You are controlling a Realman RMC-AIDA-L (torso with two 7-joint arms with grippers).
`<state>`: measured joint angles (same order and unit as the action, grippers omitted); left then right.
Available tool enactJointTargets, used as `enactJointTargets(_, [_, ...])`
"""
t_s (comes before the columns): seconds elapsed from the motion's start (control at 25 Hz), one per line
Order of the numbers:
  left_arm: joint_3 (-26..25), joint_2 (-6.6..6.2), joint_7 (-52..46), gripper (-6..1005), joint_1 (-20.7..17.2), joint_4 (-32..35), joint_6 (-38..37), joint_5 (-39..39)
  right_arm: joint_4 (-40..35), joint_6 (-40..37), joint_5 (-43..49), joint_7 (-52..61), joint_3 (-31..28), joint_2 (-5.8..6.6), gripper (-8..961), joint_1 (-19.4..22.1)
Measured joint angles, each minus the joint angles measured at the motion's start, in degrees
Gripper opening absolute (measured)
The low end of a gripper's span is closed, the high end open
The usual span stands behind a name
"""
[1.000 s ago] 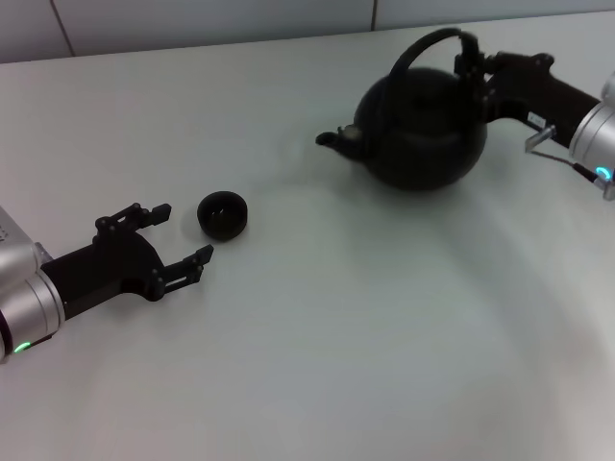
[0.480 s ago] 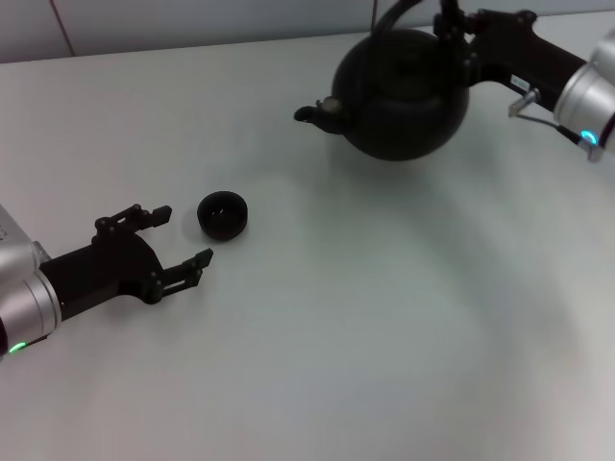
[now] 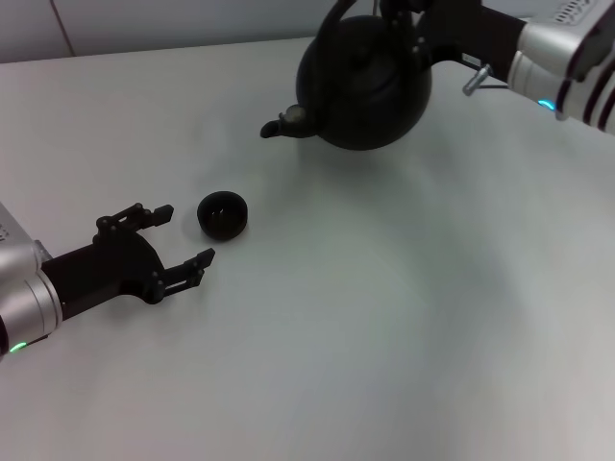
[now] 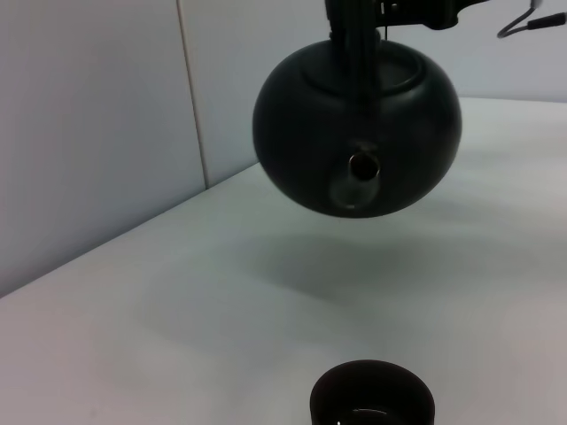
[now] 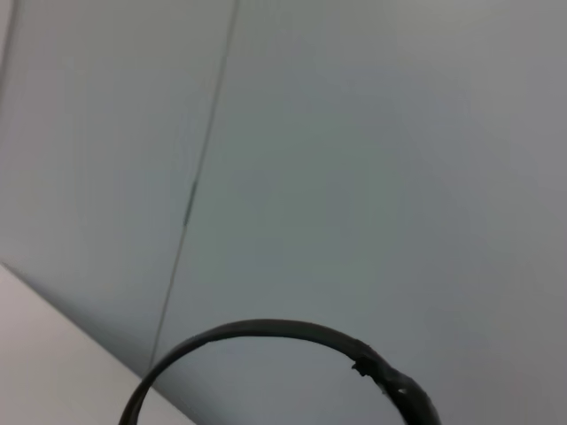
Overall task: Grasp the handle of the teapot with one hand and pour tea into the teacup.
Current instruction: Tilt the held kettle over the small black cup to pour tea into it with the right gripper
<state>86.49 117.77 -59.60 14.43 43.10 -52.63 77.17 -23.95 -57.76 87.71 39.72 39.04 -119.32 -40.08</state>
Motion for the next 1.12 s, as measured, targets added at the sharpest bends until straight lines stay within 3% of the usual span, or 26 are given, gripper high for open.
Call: enactJointTargets(1.12, [0.00, 0.09, 0.01, 793, 0.52, -0.35, 0.25, -0.01, -3.62, 1.91, -0.10, -3.87, 11.21, -0.30, 88, -2.07])
